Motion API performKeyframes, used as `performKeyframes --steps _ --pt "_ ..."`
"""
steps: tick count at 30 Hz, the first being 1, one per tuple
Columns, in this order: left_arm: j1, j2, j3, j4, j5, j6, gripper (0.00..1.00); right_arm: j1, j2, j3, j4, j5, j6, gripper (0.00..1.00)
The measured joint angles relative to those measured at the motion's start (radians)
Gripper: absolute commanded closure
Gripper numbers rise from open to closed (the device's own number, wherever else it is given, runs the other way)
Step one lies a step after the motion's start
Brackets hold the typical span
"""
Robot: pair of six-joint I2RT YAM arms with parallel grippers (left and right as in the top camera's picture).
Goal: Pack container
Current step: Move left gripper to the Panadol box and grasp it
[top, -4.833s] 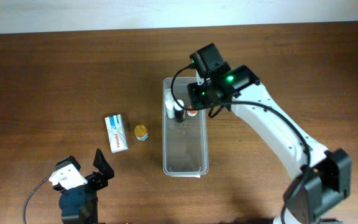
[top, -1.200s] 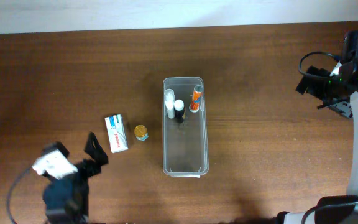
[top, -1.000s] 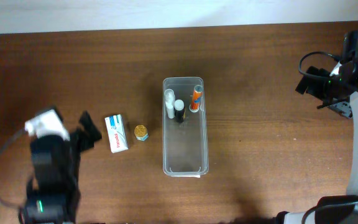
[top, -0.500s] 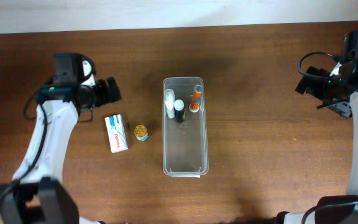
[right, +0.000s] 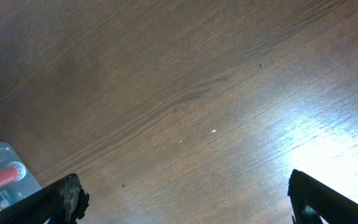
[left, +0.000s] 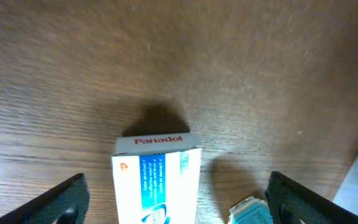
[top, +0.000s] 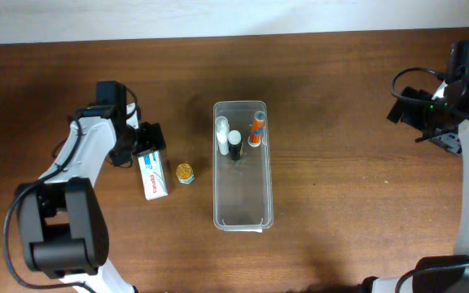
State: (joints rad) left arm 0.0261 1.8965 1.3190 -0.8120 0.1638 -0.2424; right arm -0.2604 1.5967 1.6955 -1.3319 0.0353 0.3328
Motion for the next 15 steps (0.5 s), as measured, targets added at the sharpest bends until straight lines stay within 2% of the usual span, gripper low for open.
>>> performKeyframes --steps 7,15 --pt "-0.06 0.017 0.0 -0.011 -0.042 0.007 0.11 0.0 0.0 0.0 0.0 0.0 0.0 0.02" --pt "-0.069 0.017 0.0 -0.013 -0.068 0.012 0.11 0.0 0.0 0.0 0.0 0.0 0.0 0.02"
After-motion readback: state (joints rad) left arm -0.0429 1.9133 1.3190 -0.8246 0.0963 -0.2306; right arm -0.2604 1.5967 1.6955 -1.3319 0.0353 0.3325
